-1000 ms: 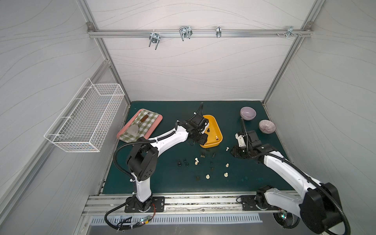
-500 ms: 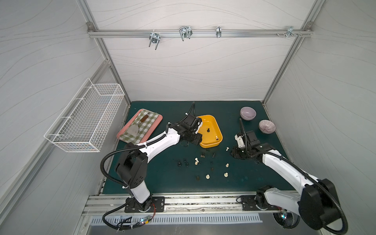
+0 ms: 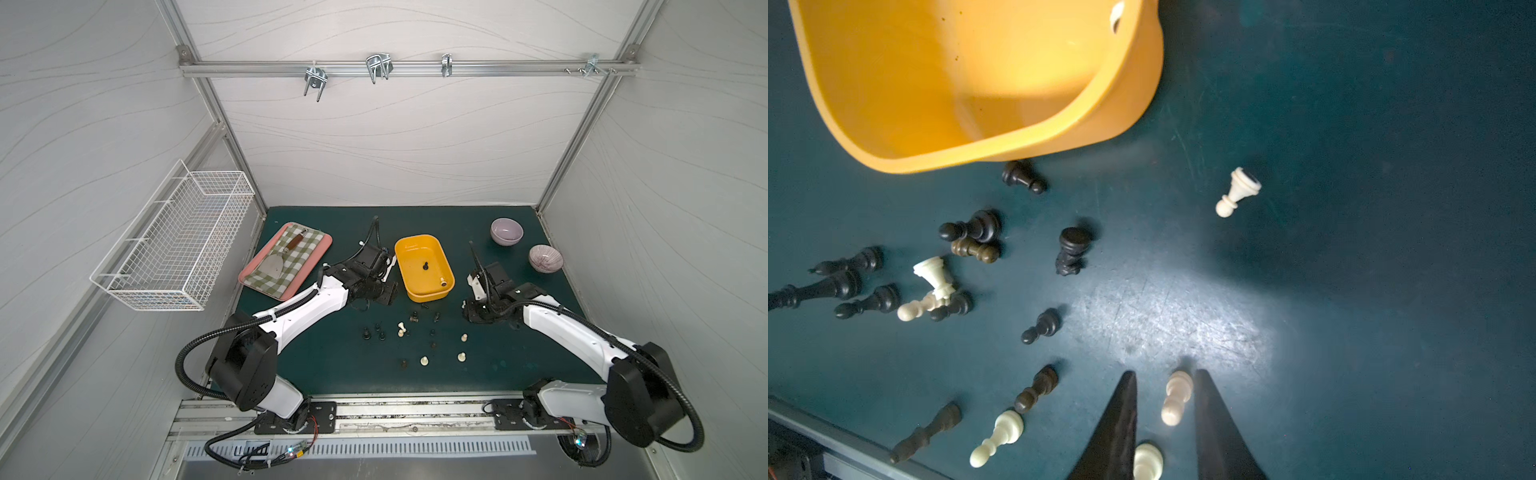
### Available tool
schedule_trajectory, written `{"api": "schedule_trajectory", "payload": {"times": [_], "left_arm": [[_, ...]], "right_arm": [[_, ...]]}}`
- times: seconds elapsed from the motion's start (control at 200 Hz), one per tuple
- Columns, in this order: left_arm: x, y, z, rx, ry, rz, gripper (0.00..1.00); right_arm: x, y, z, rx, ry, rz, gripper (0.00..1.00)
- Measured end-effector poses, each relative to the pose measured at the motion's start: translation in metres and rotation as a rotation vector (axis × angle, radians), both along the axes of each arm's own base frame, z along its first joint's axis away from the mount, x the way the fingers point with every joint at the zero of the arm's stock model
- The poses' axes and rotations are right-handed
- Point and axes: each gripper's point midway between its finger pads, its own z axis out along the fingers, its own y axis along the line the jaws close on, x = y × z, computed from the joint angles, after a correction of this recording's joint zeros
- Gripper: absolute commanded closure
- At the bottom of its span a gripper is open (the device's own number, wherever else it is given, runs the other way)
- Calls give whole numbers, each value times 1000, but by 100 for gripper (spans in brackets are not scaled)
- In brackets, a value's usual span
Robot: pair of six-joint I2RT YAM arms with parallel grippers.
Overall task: Put the chess pieces into the storage box
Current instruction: Pick up the chess piece at the center of the board.
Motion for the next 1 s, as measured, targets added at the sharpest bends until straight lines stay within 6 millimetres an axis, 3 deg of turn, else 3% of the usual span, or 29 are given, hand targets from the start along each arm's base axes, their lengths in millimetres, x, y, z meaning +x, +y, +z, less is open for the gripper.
{"api": "schedule_trajectory", "payload": {"times": [0.6, 1.0], "left_arm": [[-20, 13, -14, 3, 33, 14, 45], [-22, 11, -15, -19, 46, 24, 44]], "right_arm": [[-14, 2, -9, -39, 54, 34, 73], [-17, 3, -14, -53, 70, 50, 73]]}}
